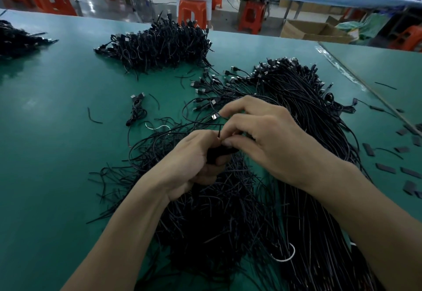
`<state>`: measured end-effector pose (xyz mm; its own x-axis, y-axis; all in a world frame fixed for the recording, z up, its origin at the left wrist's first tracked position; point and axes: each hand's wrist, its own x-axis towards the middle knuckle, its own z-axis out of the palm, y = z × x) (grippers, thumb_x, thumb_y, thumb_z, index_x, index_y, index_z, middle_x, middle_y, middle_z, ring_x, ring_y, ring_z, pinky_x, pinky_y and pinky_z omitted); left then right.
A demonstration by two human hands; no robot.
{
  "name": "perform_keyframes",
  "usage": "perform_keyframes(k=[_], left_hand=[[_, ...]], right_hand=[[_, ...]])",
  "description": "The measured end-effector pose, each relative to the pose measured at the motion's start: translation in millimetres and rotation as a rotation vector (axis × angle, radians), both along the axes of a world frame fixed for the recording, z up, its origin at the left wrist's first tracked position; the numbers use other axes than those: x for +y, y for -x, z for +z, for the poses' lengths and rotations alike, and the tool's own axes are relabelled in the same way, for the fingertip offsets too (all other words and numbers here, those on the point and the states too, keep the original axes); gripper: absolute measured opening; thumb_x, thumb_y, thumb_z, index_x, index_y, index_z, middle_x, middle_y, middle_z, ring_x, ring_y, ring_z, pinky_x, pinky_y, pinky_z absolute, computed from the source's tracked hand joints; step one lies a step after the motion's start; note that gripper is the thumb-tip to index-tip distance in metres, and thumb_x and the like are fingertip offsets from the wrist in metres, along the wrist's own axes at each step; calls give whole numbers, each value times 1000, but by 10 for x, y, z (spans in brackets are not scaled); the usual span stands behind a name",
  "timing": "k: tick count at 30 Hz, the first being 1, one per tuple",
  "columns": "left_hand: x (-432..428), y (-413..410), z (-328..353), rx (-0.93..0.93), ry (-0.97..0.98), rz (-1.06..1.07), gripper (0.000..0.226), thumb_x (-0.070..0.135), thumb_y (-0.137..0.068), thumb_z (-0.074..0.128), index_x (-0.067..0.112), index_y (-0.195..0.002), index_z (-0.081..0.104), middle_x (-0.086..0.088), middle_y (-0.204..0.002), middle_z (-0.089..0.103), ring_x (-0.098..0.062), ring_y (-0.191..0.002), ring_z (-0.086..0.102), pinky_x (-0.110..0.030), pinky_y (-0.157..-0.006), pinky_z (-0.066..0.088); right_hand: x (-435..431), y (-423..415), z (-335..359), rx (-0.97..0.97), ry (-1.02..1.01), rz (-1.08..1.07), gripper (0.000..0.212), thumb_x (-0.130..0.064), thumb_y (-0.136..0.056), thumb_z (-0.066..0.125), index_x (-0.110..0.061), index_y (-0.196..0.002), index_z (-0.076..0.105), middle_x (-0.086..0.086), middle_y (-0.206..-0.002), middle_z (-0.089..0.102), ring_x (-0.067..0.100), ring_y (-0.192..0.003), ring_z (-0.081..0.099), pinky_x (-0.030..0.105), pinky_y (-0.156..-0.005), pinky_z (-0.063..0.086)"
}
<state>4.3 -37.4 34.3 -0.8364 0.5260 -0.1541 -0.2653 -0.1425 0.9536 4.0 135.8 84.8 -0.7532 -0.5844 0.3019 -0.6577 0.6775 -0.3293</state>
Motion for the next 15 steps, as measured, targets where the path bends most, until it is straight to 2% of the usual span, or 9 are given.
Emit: perform_keyframes(k=[2, 4, 6, 11, 15], left_hand=[[-3, -1, 2, 15, 43, -19, 30, 8, -100, 29, 14, -78, 48, 0, -62, 41, -5, -40, 25, -12, -36, 21], [-8, -2, 7, 19, 77, -23, 30, 7, -102, 31, 13, -78, 48, -1, -62, 42, -5, -41, 24, -13, -36, 21], [-14, -1, 11, 14, 90, -21, 31, 5, -102, 32, 13, -77, 49, -2, -63, 42, -6, -42, 24, -15, -36, 22], [-37, -20, 8, -19, 156, -14, 27, 5, -101, 35, 11, -78, 49, -5, -63, 44, -7, -40, 25, -14, -36, 23], [-59, -9, 14, -36, 158, -73, 23, 6, -100, 35, 9, -80, 46, -6, -66, 43, -8, -44, 21, -13, -37, 21]], right_hand=[[18, 28, 17, -53, -31, 15, 6, -16, -92, 67, -15, -96, 73, -1, -118, 63, 13, -108, 61, 32, -94, 52], [22, 49, 27, -94, -59, 34, 6, -16, -93, 67, -16, -96, 72, -3, -104, 66, 13, -97, 62, 35, -87, 53], [19, 52, 33, -101, -76, 37, 7, -16, -93, 67, -17, -96, 72, -5, -98, 65, 12, -91, 62, 35, -84, 54], [2, 37, 52, -133, -99, 65, 4, -19, -93, 66, -21, -95, 69, -8, -111, 60, 11, -101, 60, 32, -90, 52], [-12, 19, 70, -127, -142, 123, 3, -15, -93, 65, -16, -93, 68, -6, -100, 62, 12, -92, 59, 36, -82, 52]])
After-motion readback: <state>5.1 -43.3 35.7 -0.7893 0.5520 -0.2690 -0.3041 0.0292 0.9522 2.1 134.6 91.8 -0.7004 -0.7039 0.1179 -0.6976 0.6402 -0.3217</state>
